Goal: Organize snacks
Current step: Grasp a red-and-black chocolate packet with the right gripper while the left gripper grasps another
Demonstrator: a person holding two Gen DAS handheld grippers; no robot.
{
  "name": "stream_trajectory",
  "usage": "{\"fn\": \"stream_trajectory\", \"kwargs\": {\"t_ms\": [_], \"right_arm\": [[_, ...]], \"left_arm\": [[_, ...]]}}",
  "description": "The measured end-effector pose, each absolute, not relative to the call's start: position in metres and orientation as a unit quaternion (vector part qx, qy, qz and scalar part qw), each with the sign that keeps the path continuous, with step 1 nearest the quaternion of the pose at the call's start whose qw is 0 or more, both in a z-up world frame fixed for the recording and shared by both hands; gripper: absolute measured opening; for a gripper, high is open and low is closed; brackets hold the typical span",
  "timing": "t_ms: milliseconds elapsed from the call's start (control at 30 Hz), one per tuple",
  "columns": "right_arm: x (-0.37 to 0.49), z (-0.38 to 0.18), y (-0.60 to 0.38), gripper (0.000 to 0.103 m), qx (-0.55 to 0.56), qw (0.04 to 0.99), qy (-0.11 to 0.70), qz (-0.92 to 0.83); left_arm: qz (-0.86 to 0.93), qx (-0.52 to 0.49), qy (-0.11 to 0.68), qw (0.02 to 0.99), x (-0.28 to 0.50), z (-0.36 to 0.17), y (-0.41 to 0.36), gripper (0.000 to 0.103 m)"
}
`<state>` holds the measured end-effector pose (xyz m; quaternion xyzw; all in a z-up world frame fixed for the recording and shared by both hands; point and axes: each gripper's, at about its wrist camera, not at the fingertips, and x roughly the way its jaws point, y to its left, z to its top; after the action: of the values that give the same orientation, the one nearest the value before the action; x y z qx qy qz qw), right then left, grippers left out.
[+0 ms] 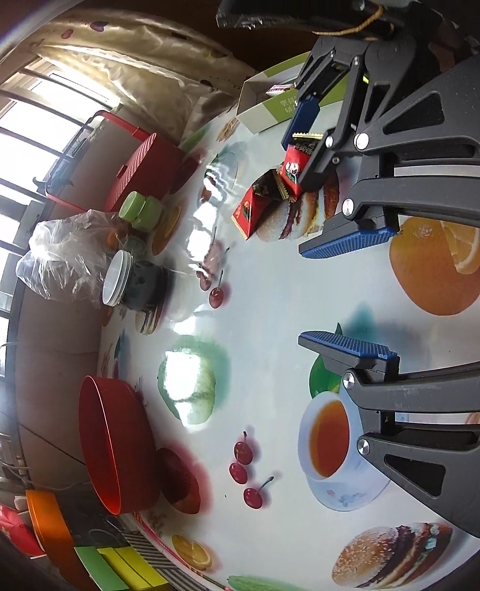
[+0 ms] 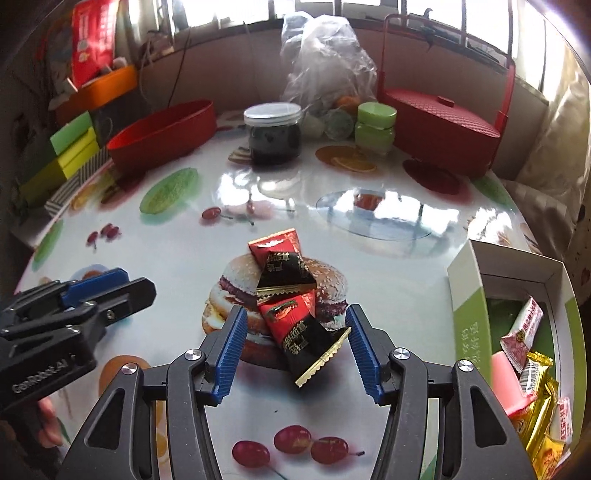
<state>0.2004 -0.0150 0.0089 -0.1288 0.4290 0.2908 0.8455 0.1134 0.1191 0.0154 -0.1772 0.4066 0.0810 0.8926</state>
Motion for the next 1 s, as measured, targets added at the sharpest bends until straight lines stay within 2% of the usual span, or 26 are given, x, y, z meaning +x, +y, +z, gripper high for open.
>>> {"fn": "stream_trajectory", "kwargs": {"t_ms": [167,300,433,833,1000], "right_arm": [[0.2,0.005,-0.017,0.054,-0.121,0.844,0.435,0.29],[0.2,0.006,-0.02,0.037,-0.115,0.849,0.433,0.282],[0.197,0.009,-0.025,0.025,-0.103,0.852,0.43,0.28],[0.174,0.012,-0.033,0.023,-0.059,0.828,0.448,0.333],[0.167,0.017,-0.044,0.023,-0.054,0.843,0.441,0.305]], "left_arm": [[0.081,-0.178,0.407,0.892,0.115,0.015,0.12,0.042],[0.079,-0.176,0.408,0.892,0.115,0.016,0.118,0.042],[0.079,-0.173,0.408,0.893,0.115,0.017,0.116,0.042],[0.06,-0.164,0.411,0.895,0.132,0.025,0.104,0.042],[0.033,-0.16,0.416,0.895,0.151,0.028,0.093,0.043]]}}
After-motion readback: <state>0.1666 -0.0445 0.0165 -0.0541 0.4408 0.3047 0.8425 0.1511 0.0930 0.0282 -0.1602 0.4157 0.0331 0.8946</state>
